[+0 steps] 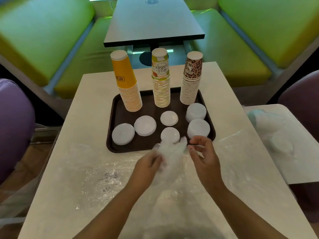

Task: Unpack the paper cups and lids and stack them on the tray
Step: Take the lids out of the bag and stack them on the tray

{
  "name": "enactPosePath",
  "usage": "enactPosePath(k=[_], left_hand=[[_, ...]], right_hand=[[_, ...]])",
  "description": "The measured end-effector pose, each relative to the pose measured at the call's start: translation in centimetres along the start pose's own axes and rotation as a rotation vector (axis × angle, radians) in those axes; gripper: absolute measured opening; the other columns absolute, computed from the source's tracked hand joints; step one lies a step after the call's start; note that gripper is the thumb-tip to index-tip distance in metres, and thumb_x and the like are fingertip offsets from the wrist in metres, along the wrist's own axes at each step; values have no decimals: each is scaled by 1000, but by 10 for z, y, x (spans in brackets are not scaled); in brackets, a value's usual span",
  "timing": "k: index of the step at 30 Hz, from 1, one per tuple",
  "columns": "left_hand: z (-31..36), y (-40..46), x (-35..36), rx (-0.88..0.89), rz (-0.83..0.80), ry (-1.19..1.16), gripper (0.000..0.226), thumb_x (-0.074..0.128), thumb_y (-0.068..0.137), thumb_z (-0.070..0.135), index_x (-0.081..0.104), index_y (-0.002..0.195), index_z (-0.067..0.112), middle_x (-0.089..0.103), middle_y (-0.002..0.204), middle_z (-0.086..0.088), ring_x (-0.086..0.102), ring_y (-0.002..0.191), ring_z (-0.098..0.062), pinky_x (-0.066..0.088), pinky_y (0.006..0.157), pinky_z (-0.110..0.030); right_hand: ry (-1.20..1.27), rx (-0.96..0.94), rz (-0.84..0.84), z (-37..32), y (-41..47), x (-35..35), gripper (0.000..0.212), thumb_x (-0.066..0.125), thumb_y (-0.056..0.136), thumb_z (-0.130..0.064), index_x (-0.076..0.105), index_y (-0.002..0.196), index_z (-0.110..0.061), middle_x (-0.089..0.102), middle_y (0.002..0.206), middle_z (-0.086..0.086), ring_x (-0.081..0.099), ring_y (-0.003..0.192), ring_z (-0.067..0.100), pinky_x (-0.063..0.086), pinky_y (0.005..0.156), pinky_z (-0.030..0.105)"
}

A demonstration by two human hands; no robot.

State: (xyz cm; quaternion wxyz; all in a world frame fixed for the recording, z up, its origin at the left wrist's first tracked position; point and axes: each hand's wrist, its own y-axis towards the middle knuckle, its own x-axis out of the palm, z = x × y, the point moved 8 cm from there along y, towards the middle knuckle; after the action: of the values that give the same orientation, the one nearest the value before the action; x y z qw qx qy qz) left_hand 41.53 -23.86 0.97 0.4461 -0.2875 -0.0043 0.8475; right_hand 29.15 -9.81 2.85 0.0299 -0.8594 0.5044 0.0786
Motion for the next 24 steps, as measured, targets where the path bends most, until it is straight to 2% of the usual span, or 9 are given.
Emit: enactPosePath(k=[3, 5, 8, 10, 12, 15, 18, 20, 24], left_hand=[[-3, -4, -6, -198, -28, -714, 23, 45, 99, 14, 65, 99, 3, 68, 92, -15, 63, 82, -22, 54, 70, -27], [1, -5, -8, -215, -50, -891, 27, 44, 98, 15, 63, 108, 0, 69, 102, -19, 66, 90, -27, 57, 73, -29], [11, -12, -7, -128, -129, -810, 28, 44, 98, 17, 63, 111, 2, 70, 103, -16, 68, 93, -24, 56, 76, -30], [15, -18, -8, -73, -103, -711, 26, 44, 99, 15, 64, 107, 2, 72, 92, -10, 69, 82, -16, 55, 67, -24], [13, -19, -16, -67, 14, -672, 24, 45, 99, 14, 66, 102, 3, 71, 87, -6, 67, 78, -15, 54, 65, -23], [-2, -15, -33, -166, 188, -817, 25, 43, 99, 14, 67, 97, 6, 71, 89, -9, 67, 81, -18, 57, 71, -27], [-15, -13, -56, -222, 315, -901, 24, 43, 101, 12, 65, 104, 6, 70, 95, -8, 66, 83, -17, 59, 68, -25], [-15, -12, -64, -221, 347, -870, 24, 43, 101, 14, 66, 98, 12, 69, 94, -6, 66, 86, -17, 57, 70, -28], [9, -10, -45, -172, 134, -852, 27, 42, 100, 15, 67, 90, 12, 72, 82, -4, 68, 73, -13, 56, 68, -29]], right_hand=[[14, 99, -160, 1, -14, 25, 37, 66, 83, -29, 50, 116, -29, 56, 121, -11, 56, 109, 3, 48, 77, 11], [-2, 186, -287, 1, -21, 42, 66, 63, 73, -48, 39, 133, -32, 49, 129, -14, 52, 115, 4, 47, 80, 14], [-2, 256, -335, -7, -25, 55, 80, 60, 72, -53, 28, 142, -32, 47, 129, -11, 57, 112, 13, 53, 87, 26], [0, 241, -292, -11, -23, 56, 58, 62, 83, -40, 39, 135, -26, 56, 121, -6, 61, 105, 16, 55, 88, 32], [-9, 201, -217, -16, -19, 51, 28, 62, 89, -22, 56, 117, -20, 63, 106, -3, 63, 95, 16, 55, 79, 25], [100, 196, -115, -16, -13, 37, 6, 61, 90, -11, 65, 94, -15, 65, 87, -2, 61, 80, 11, 51, 67, 19], [219, 230, -12, -13, -6, 21, 8, 58, 91, -8, 63, 91, -14, 62, 80, -1, 57, 69, 9, 57, 72, 26], [210, 233, -16, -14, -6, 19, 7, 59, 91, -13, 62, 95, -17, 61, 81, -1, 58, 74, 11, 57, 79, 33], [131, 357, -381, -14, -23, 58, 55, 66, 76, -40, 42, 125, -29, 58, 112, -3, 62, 98, 19, 56, 82, 37]])
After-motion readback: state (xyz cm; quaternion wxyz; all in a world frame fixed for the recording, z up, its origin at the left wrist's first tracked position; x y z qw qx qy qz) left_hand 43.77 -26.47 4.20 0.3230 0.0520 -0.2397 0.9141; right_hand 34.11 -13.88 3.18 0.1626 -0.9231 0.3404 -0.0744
